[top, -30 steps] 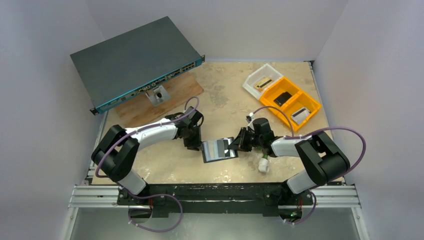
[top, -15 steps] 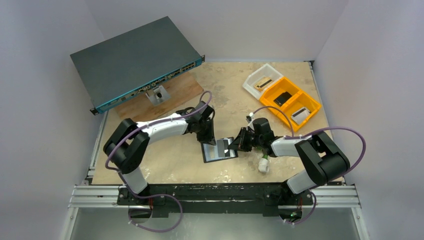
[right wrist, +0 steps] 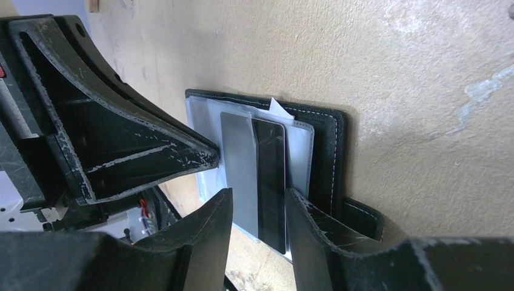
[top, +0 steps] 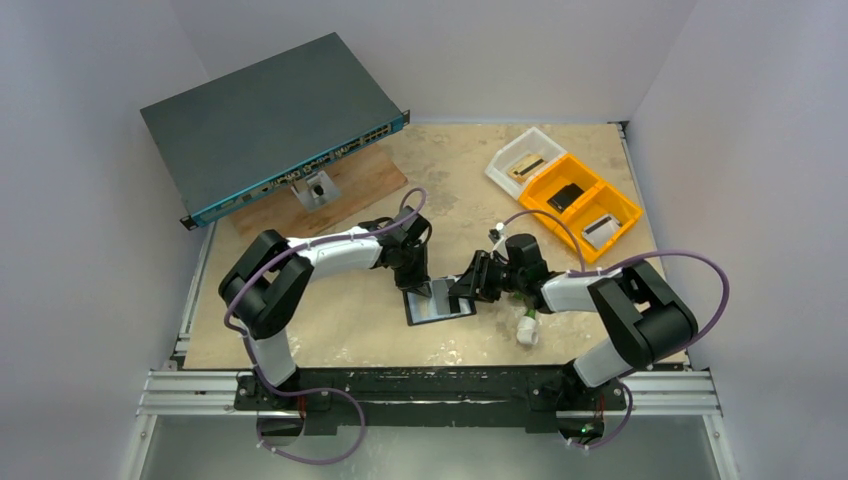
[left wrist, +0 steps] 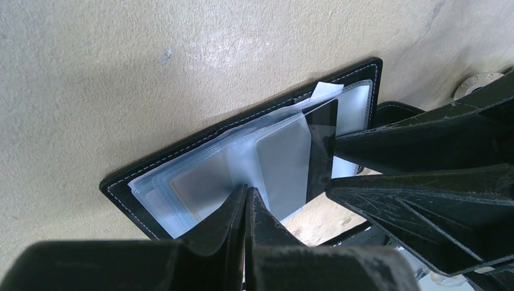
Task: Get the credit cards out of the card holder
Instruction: Remove the credit card from the card holder, then place the credit card in the storage box, then remove the credit card from the card holder.
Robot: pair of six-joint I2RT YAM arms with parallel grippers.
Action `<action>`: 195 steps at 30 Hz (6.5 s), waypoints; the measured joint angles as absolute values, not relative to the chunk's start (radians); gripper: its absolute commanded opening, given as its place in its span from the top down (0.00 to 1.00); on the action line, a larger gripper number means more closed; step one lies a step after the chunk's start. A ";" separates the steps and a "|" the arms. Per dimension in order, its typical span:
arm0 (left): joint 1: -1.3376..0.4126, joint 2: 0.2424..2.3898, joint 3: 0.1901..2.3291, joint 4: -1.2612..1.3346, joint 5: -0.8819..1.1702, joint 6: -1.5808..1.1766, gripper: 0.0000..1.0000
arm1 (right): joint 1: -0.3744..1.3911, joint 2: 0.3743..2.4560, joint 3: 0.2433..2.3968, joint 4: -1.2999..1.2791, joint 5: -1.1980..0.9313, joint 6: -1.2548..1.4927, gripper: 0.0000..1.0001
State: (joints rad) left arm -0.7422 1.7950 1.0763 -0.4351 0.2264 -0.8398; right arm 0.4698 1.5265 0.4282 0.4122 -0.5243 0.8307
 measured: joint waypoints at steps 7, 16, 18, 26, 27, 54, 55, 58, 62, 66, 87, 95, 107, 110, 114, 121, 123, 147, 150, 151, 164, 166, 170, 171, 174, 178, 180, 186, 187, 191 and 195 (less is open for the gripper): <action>-0.742 1.802 1.082 -0.437 0.228 -0.855 1.00 | 0.464 1.564 0.428 0.457 -0.551 0.846 0.62; -0.743 1.803 1.087 -0.448 0.212 -0.857 1.00 | 0.465 1.561 0.442 0.424 -0.531 0.844 0.60; -0.746 1.803 1.089 -0.452 0.205 -0.859 1.00 | 0.465 1.562 0.445 0.421 -0.533 0.844 0.59; -0.748 1.803 1.089 -0.457 0.196 -0.873 1.00 | 0.464 1.591 0.447 0.460 -0.570 0.845 0.67; -0.748 1.803 1.089 -0.457 0.196 -0.873 1.00 | 0.463 1.598 0.447 0.471 -0.576 0.846 0.67; -0.747 1.800 1.082 -0.454 0.194 -0.874 1.00 | 0.463 1.584 0.424 0.503 -0.608 0.912 1.00; -0.746 1.797 1.075 -0.447 0.194 -0.875 1.00 | 0.464 1.573 0.424 0.493 -0.599 0.908 1.00; -0.742 1.785 1.055 -0.429 0.195 -0.880 1.00 | 0.465 1.534 0.424 0.452 -0.568 0.891 1.00; -0.740 1.772 1.030 -0.404 0.199 -0.882 1.00 | 0.465 1.489 0.424 0.392 -0.532 0.863 1.00; -0.739 1.766 1.019 -0.390 0.199 -0.884 1.00 | 0.464 1.476 0.424 0.353 -0.508 0.847 1.00; -0.732 1.754 1.020 -0.408 0.193 -0.892 1.00 | 0.449 1.336 0.459 0.173 -0.448 0.809 1.00; -0.723 1.744 1.061 -0.507 0.149 -0.845 0.88 | 0.443 1.283 0.486 0.103 -0.429 0.796 1.00; -0.720 1.580 1.070 -0.604 0.147 -0.762 0.43 | 0.442 1.228 0.557 0.014 -0.414 0.796 1.00; -0.720 1.524 1.070 -0.627 0.152 -0.737 0.37 | 0.442 1.215 0.574 -0.017 -0.395 0.796 1.00; -0.720 1.450 1.069 -0.665 0.154 -0.692 0.31 | 0.442 1.199 0.620 -0.077 -0.345 0.797 1.00; -0.714 1.308 1.060 -0.725 0.178 -0.627 0.29 | 0.381 1.206 0.739 -0.175 -0.261 0.796 1.00; -0.714 1.278 1.047 -0.731 0.189 -0.612 0.29 | 0.332 1.222 0.783 -0.193 -0.240 0.791 1.00; -0.714 1.235 0.984 -0.748 0.284 -0.578 0.28 | -0.199 1.677 1.155 -0.165 -0.160 0.756 1.00; -0.714 1.235 0.984 -0.747 0.284 -0.578 0.28 | -0.199 1.746 1.216 -0.164 -0.144 0.756 1.00; -0.714 1.235 0.984 -0.747 0.284 -0.578 0.27 | -0.199 1.751 1.221 -0.163 -0.143 0.756 1.00; -0.714 1.235 0.984 -0.741 0.281 -0.583 0.27 | -0.197 1.831 1.318 -0.228 -0.086 0.715 0.45; -0.714 1.235 0.984 -0.741 0.278 -0.583 0.27 | -0.194 1.824 1.323 -0.239 -0.077 0.706 0.44; -0.710 1.235 0.983 -0.741 0.257 -0.585 0.27 | -0.167 1.771 1.323 -0.294 -0.056 0.680 0.44; -0.706 1.235 0.983 -0.741 0.253 -0.588 0.27 | -0.153 1.753 1.322 -0.305 -0.048 0.676 0.44; -0.685 1.235 0.967 -0.727 0.242 -0.605 0.28 | -0.057 1.659 1.301 -0.328 -0.010 0.659 0.45; -0.642 1.236 0.936 -0.720 0.224 -0.636 0.28 | 0.152 1.526 1.233 -0.330 0.018 0.653 0.48; -0.618 1.236 0.921 -0.720 0.211 -0.646 0.28 | 0.273 1.480 1.196 -0.329 0.029 0.655 0.49; -0.558 1.237 0.883 -0.719 0.178 -0.674 0.28 | 0.557 1.446 1.090 -0.337 0.059 0.682 0.51; -0.551 1.238 0.877 -0.717 0.175 -0.680 0.28 | 0.595 1.446 1.075 -0.339 0.062 0.688 0.51; -0.537 1.250 0.855 -0.705 0.168 -0.700 0.28 | 0.733 1.452 1.050 -0.352 0.084 0.699 0.52; -0.536 1.264 0.843 -0.694 0.167 -0.721 0.28 | 0.851 1.486 1.041 -0.351 0.100 0.704 0.51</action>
